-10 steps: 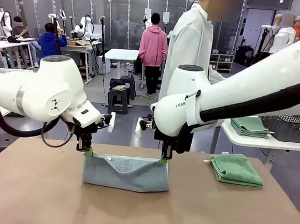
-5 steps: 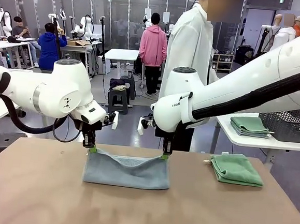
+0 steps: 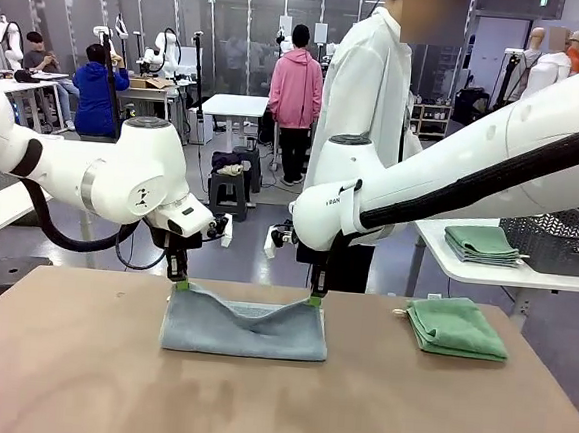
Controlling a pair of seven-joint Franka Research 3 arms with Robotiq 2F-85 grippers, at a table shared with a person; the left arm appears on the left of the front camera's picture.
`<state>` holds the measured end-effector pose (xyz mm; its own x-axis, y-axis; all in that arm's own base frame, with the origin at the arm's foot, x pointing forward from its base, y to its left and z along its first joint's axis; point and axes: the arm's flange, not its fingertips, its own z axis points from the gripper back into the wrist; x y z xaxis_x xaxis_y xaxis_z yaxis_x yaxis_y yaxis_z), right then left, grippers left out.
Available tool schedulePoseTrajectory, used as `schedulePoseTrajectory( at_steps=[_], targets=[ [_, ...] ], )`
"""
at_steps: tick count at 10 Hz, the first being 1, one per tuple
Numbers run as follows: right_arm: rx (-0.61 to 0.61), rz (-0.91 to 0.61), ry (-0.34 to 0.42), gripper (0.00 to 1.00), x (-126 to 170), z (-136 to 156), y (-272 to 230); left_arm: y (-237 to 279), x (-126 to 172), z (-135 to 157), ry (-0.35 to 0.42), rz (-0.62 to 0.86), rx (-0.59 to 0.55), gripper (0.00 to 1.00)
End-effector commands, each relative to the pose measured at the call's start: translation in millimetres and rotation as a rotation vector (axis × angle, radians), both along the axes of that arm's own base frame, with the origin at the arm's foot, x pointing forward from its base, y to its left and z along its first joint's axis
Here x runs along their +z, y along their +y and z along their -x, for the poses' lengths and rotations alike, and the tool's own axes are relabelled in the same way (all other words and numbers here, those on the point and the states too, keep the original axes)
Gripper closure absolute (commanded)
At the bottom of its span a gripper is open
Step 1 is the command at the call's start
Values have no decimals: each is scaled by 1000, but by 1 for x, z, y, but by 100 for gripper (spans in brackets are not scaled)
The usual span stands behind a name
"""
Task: Fold the towels and place them in the basket.
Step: When a person lays out a Towel with hook on the table, fold it in half twice.
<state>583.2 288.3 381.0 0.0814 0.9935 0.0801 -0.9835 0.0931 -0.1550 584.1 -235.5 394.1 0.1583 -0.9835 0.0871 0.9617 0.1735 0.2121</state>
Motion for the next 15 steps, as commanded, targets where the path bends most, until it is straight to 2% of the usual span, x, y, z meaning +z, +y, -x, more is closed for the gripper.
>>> schedulePoseTrajectory(
  at_steps=[1, 6, 9, 10, 11, 12, 13, 14, 15],
  targets=[
    [-20, 22, 8, 96, 0, -13, -1, -3, -2, -14, 21, -29, 48, 97],
    [-85, 31, 24, 96, -11, -29, -14, 5, -18, -33, 51, -37, 106, 97],
    [-97, 19, 21, 96, -17, -33, -17, 8, -25, -37, 45, -17, 101, 97],
    [-92, 8, 14, 90, -18, -32, -16, 8, -27, -37, 39, -11, 91, 91],
    [-86, -11, -11, 77, -18, -34, -17, 7, -29, -39, 24, -2, 93, 78],
    [-75, -24, -16, 71, -18, -33, -18, 8, -29, -38, 11, -3, 101, 72],
    [-72, -46, -24, 57, -18, -33, -20, 10, -29, -36, -14, -9, 113, 59],
    [-72, -56, -39, 51, -16, -33, -21, 13, -29, -36, -39, -9, 124, 53],
    [-76, -65, -54, 37, -10, -34, -25, 17, -25, -36, -58, -2, 124, 40]
  ],
)
